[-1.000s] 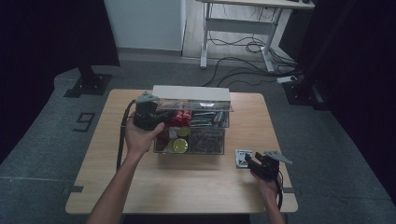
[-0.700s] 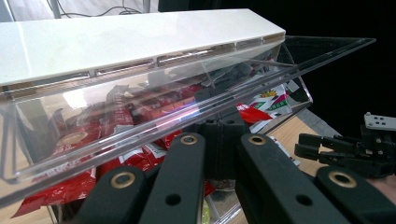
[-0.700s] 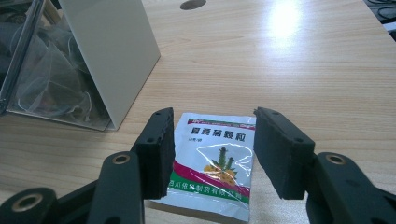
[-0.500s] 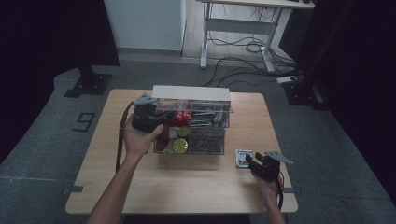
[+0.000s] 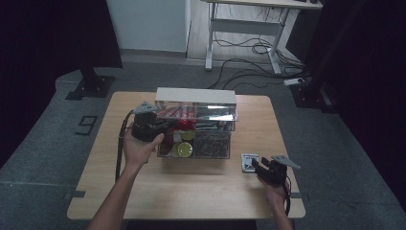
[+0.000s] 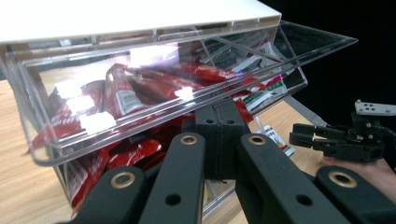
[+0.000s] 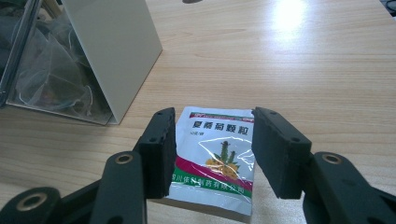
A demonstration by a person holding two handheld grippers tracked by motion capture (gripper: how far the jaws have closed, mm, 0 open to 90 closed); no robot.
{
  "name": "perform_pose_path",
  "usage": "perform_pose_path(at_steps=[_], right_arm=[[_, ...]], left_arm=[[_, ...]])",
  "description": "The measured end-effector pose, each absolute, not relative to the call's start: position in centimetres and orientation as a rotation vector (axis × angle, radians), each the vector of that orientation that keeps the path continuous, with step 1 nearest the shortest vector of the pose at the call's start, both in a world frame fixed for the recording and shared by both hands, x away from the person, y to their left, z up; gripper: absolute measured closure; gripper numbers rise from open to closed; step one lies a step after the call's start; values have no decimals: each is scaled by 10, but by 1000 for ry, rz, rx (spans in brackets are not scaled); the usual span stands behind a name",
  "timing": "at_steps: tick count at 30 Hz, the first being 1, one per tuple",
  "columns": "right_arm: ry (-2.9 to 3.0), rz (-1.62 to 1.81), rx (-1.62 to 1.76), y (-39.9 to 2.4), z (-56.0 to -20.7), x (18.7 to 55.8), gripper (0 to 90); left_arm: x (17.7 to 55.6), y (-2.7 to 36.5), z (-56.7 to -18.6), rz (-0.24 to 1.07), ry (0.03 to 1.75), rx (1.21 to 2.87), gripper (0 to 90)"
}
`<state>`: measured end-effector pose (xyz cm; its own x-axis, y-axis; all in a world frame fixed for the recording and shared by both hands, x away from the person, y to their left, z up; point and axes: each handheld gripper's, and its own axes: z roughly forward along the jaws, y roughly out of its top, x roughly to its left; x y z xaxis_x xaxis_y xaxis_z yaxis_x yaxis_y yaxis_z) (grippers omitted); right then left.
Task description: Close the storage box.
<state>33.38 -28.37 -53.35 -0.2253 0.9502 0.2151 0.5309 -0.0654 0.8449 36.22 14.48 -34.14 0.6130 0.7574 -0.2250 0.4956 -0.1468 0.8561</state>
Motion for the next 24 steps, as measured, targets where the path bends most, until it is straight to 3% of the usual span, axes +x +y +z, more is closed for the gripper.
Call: perform_pose_path(at_steps=[24], right_arm=[[1787,1252,1600,-284,-536,334,492]], left_arm=[[356,148,-356,294,1017,1801,899]])
